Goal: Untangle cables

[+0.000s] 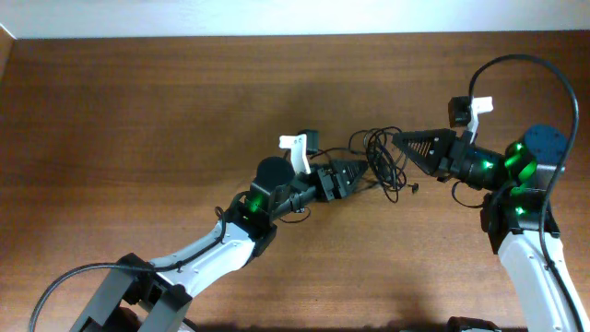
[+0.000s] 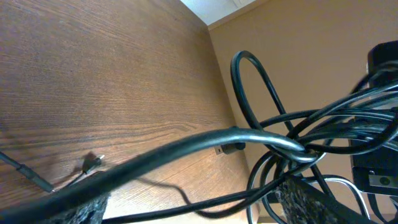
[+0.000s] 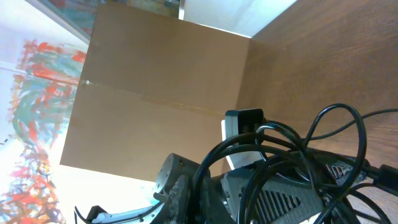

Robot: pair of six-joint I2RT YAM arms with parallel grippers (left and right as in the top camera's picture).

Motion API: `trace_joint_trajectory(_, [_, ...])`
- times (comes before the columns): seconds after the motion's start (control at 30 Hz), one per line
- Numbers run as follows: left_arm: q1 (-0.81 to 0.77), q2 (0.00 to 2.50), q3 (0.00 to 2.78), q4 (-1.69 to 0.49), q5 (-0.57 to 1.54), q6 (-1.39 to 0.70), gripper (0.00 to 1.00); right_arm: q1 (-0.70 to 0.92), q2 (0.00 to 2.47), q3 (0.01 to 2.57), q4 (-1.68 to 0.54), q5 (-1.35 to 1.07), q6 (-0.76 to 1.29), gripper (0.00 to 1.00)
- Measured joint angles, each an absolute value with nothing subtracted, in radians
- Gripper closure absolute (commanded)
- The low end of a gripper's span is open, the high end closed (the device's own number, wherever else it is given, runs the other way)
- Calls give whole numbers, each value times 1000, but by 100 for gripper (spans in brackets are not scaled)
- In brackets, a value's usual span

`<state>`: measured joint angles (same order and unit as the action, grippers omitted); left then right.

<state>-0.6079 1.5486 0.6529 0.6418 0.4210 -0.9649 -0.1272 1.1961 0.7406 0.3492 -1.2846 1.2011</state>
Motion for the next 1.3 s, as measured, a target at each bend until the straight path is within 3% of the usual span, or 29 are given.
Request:
trace_joint_trajectory(0.33, [-529, 1549, 653, 644, 450, -965, 10, -127, 1196, 741, 349, -1285, 1201, 96])
trace_joint_trajectory(0.57, [-603, 1549, 653, 644, 453, -942, 9, -127, 1196, 741, 349, -1285, 1201, 96])
trace_joint_trajectory(0.83, [-640, 1549, 653, 501, 248, -937, 8, -127, 1196, 741, 349, -1286, 1200, 96])
trace_joint_trajectory(1.0, [-640, 1549, 653, 567, 167, -936, 7, -127, 1196, 741, 349, -1293, 1201, 96])
trace_joint_trajectory(1.3, [-666, 1549, 653, 600, 234, -908, 8, -127, 1196, 741, 349, -1294, 1201, 96])
